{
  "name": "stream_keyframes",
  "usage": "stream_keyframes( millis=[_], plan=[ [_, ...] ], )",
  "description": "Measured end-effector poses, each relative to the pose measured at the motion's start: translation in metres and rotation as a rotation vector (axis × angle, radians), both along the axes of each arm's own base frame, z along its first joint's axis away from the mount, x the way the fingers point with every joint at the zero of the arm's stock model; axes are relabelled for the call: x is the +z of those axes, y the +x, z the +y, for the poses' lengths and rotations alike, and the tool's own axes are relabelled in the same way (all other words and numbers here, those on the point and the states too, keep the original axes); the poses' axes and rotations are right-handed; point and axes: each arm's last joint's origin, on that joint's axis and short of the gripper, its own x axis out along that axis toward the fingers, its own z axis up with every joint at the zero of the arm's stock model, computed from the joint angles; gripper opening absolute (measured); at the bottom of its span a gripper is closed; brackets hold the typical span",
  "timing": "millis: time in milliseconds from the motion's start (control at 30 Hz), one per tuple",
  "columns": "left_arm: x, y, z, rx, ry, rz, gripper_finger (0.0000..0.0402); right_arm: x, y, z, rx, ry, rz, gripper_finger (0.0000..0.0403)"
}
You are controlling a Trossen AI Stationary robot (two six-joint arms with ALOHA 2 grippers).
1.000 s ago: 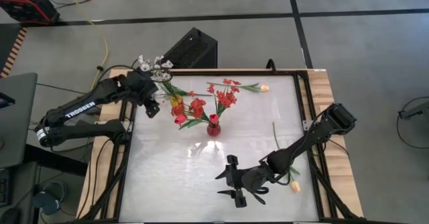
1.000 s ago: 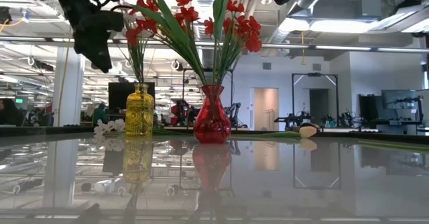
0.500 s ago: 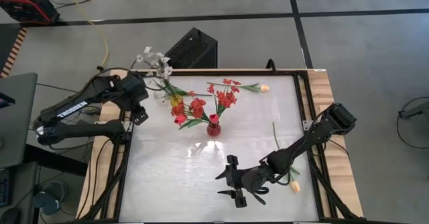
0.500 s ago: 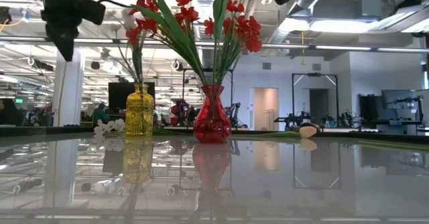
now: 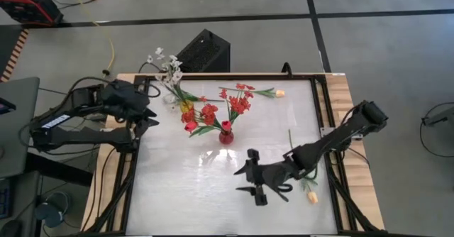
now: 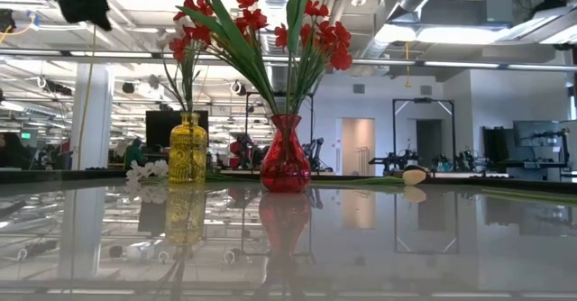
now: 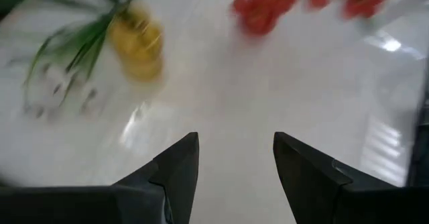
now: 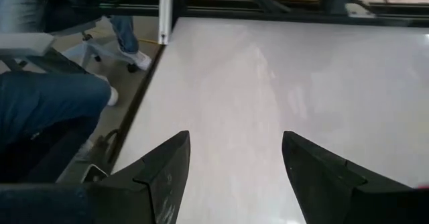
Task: Sort flowers into vase by color
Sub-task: Put the white flowers into the yellow vase
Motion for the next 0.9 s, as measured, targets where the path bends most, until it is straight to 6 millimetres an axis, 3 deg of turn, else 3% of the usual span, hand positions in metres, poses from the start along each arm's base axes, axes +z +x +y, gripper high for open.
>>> stream_keyframes(
  millis=[200, 367, 633, 900],
  plan=[
    [0.012, 0.003, -0.007, -0.054, 0.046, -0.162, 0.0180, 0.021, -0.019, -0.028, -0.050, -0.029, 0.066, 0.0264],
    [0.015, 0.007, -0.011, -0.096, 0.056, -0.199, 0.0180, 0.031, -0.032, -0.065, -0.167, -0.028, 0.161, 0.0264],
    [0.023, 0.014, -0.018, -0.149, 0.091, -0.297, 0.0180, 0.029, -0.047, -0.147, -0.419, -0.044, 0.400, 0.0264],
    [0.027, 0.017, -0.019, -0.161, 0.120, -0.342, 0.0180, 0.025, -0.055, -0.231, -0.536, -0.033, 0.489, 0.0264]
  ],
)
